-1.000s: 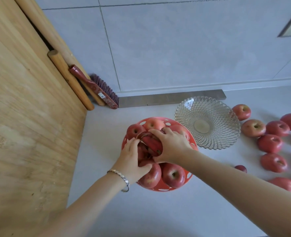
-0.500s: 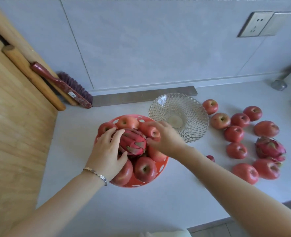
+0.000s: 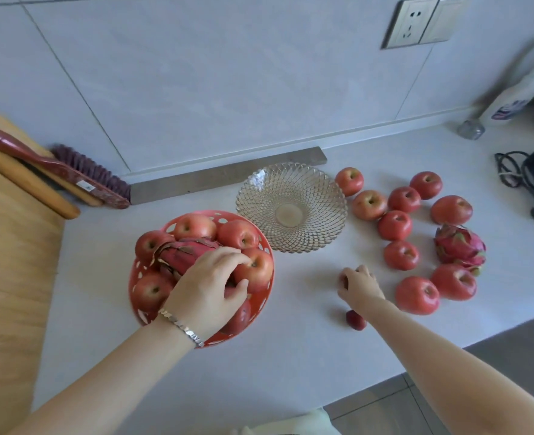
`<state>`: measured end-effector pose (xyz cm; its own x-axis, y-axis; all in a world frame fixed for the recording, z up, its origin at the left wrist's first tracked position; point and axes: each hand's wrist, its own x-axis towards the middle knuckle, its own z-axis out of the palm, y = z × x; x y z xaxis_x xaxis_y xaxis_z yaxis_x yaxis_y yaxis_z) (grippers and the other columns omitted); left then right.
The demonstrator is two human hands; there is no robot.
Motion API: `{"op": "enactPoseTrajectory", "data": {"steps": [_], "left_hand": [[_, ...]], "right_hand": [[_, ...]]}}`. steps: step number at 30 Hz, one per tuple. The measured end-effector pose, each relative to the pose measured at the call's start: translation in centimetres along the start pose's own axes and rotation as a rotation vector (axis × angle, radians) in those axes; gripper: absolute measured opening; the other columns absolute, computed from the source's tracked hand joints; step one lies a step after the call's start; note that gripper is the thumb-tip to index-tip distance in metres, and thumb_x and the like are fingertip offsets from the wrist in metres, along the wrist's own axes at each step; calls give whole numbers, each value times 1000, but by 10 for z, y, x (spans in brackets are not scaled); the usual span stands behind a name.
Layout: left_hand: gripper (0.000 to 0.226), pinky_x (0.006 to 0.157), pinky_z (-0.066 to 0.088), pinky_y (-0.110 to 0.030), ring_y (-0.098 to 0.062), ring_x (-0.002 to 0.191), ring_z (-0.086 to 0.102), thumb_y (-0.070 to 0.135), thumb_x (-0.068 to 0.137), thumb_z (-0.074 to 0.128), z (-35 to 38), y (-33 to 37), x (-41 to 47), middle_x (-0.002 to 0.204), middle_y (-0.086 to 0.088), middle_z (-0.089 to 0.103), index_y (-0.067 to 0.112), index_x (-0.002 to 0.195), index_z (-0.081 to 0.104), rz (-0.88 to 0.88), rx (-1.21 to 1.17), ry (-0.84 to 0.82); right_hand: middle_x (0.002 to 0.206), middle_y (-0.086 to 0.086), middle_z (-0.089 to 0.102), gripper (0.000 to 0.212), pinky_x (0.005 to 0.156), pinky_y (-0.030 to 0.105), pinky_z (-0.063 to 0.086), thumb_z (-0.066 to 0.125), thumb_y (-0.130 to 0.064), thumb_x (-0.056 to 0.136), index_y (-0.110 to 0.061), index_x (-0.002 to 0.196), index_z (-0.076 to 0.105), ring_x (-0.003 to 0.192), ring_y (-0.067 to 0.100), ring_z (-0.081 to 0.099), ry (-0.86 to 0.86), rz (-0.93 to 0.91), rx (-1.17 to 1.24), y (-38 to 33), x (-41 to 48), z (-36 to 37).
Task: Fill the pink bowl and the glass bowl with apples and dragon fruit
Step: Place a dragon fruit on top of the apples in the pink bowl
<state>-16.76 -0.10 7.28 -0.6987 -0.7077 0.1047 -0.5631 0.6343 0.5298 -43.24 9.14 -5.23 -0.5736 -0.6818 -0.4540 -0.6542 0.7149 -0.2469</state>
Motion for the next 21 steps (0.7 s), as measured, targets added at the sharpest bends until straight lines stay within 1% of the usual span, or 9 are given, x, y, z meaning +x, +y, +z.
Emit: {"op": "enactPoseTrajectory", "data": {"steps": [2, 5, 9, 11, 13, 15, 16, 18, 21], "left_hand": [[36, 94, 35, -18, -12, 101, 54, 34, 75, 45, 0, -2, -2, 105, -2, 65, 15, 99, 65, 1, -19, 9], [37, 95, 32, -12, -7, 101, 50, 34, 76, 46, -1, -5, -5, 107, -1, 64, 15, 100, 65, -15, -39, 0], [38, 96, 30, -9, -6, 101, 50, 36, 75, 45, 5, -8, -11, 107, 0, 64, 15, 100, 66, -38, -72, 7], [40, 96, 27, -3, -5, 102, 49, 35, 75, 44, 9, -7, -14, 106, -1, 64, 13, 99, 67, -48, -104, 26], [40, 95, 28, -3, -5, 100, 50, 33, 74, 44, 12, -4, -17, 104, -3, 65, 11, 97, 68, -33, -117, 38], [41, 93, 32, -9, -6, 101, 50, 33, 73, 46, 13, -1, -19, 104, -4, 67, 9, 98, 68, -17, -124, 24], [42, 92, 33, -11, -7, 102, 50, 35, 72, 47, 13, 0, -18, 104, -4, 68, 10, 100, 67, -3, -134, 11], [51, 90, 36, -10, -5, 104, 52, 42, 69, 51, 11, 3, -20, 109, 0, 67, 15, 111, 63, 14, -182, -46], [64, 88, 38, -6, 0, 107, 52, 51, 65, 58, 10, 6, -23, 118, 13, 57, 40, 126, 41, 14, -234, -117]], "right_hand": [[112, 11, 49, 24, 80, 32, 46, 49, -14, 81, -11, 103, 59, 99, 33, 56, -31, 50, 14, 2, -4, -5], [103, 5, 62, 31, 66, 25, 44, 55, -25, 74, -13, 103, 55, 95, 25, 61, -170, 76, -156, 10, -15, -13], [113, 4, 60, 54, 68, 27, 41, 59, -49, 76, -15, 115, 44, 104, 24, 59, -210, 17, -323, 23, -32, 4], [105, 6, 59, 38, 66, 27, 40, 56, -42, 80, -16, 105, 45, 98, 25, 59, -180, 9, -283, 22, -37, 10], [92, 4, 57, 25, 62, 27, 40, 56, -36, 80, -18, 91, 44, 84, 24, 57, -126, 25, -126, 14, -42, 6], [82, 3, 59, 27, 58, 27, 44, 63, -39, 78, -18, 87, 49, 68, 21, 56, -115, 2, 138, -6, -49, -5], [77, 3, 61, 27, 51, 24, 44, 65, -39, 78, -17, 86, 52, 60, 19, 55, -129, -38, 280, -20, -55, -14], [70, 1, 63, 21, 41, 20, 40, 64, -37, 82, -17, 81, 57, 49, 13, 52, -239, -144, 537, -57, -72, -36], [68, -3, 61, 21, 43, 20, 39, 60, -37, 86, -19, 76, 63, 49, 10, 52, -426, -328, 750, -106, -104, -64]]}}
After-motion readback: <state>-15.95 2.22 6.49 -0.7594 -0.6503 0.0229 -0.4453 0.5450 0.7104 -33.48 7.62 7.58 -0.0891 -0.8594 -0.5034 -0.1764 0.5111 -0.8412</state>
